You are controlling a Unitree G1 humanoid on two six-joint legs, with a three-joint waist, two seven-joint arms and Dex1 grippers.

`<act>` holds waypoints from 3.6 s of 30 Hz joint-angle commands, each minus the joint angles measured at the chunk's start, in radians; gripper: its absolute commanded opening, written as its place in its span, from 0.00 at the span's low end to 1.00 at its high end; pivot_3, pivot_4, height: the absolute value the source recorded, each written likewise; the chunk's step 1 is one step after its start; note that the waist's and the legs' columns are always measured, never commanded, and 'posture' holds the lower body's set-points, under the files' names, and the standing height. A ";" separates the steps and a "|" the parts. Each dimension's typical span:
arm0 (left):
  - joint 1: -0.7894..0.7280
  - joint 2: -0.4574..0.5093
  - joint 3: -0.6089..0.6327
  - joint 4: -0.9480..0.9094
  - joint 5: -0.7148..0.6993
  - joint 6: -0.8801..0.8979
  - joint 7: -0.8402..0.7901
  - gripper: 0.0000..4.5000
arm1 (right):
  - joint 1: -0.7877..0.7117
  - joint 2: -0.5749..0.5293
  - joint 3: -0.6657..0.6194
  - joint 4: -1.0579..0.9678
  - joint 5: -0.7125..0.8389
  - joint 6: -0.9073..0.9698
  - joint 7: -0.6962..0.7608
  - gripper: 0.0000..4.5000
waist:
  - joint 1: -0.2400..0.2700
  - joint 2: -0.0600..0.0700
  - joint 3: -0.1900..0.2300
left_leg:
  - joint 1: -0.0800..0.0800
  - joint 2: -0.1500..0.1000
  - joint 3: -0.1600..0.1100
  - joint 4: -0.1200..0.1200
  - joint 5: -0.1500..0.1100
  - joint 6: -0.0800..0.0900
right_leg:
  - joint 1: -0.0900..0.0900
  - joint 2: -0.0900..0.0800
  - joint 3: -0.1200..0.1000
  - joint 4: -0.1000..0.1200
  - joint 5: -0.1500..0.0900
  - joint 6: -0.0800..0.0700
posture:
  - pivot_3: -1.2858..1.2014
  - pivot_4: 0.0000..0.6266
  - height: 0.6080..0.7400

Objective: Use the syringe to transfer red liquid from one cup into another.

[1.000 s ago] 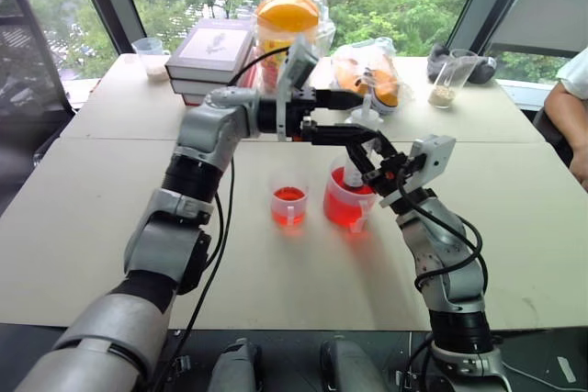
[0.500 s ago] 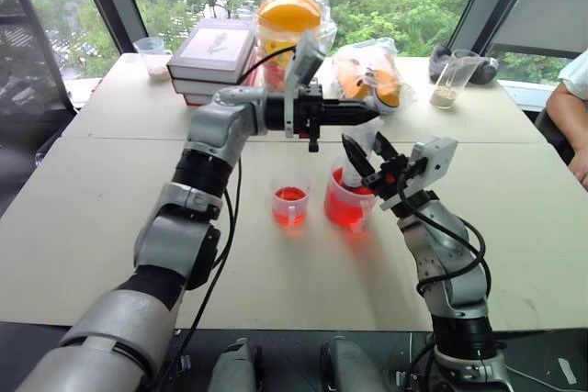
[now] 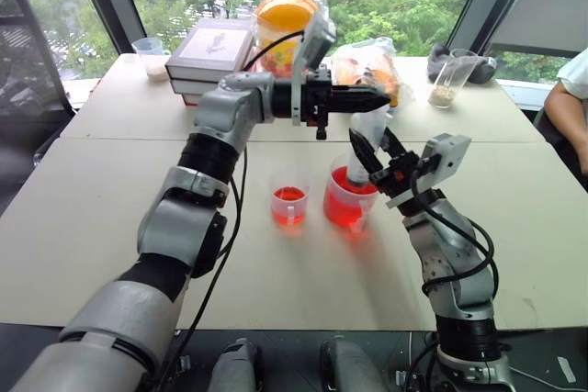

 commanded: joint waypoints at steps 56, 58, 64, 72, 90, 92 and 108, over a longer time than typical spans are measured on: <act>0.281 0.491 0.198 -0.432 -0.098 0.201 0.035 0.69 | -0.253 0.095 0.173 0.207 0.057 -0.013 0.143 0.31 | -0.002 0.000 0.000 | 0.000 0.001 0.001 0.000 0.000 -0.001 | 0.000 -0.001 -0.002 0.003 0.000 0.000 | 0.52 0.24 1.00; 0.263 0.491 0.196 -0.431 -0.114 0.218 0.020 0.69 | -0.243 0.099 0.173 0.218 0.046 -0.031 0.145 0.31 | -0.005 0.000 0.000 | 0.000 0.001 0.001 0.000 0.000 -0.001 | 0.000 -0.001 -0.002 0.003 0.000 0.000 | 0.52 0.24 1.00; 0.177 0.427 0.167 -0.329 -0.092 0.157 0.007 0.69 | -0.240 0.108 0.172 0.230 0.028 -0.055 0.148 0.31 | -0.002 0.000 0.000 | 0.000 0.001 0.001 0.000 0.001 -0.001 | 0.000 0.000 -0.002 0.004 0.000 0.000 | 0.52 0.24 1.00; 0.104 0.340 0.094 -0.166 -0.012 0.015 -0.059 0.69 | -0.248 0.109 0.174 0.213 0.014 -0.058 0.151 0.31 | -0.001 -0.001 0.000 | 0.000 0.001 0.001 0.000 0.001 -0.001 | 0.000 0.000 -0.002 0.003 0.000 0.000 | 0.52 0.24 1.00; 0.074 0.275 0.061 -0.101 0.015 -0.020 -0.206 0.01 | -0.276 0.119 0.175 0.152 0.036 -0.004 0.145 0.31 | -0.004 0.000 0.000 | 0.000 0.001 0.001 0.000 0.001 -0.001 | -0.001 0.000 -0.002 0.003 0.000 0.000 | 0.52 0.24 1.00; 0.081 0.280 0.056 -0.113 0.019 -0.017 -0.218 0.01 | -0.289 0.125 0.170 0.130 0.053 0.024 0.137 0.31 | -0.003 0.000 0.000 | 0.000 0.001 0.001 0.000 0.001 -0.001 | 0.000 0.000 -0.002 0.003 0.000 0.000 | 0.52 0.24 1.00; 0.172 0.267 0.006 -0.183 0.056 -0.024 -0.231 0.01 | -0.408 0.135 0.092 0.085 0.126 0.142 0.079 0.31 | -0.003 0.000 0.000 | 0.000 0.001 0.001 0.000 0.001 -0.001 | 0.000 0.000 -0.002 0.003 0.000 0.000 | 0.52 0.24 1.00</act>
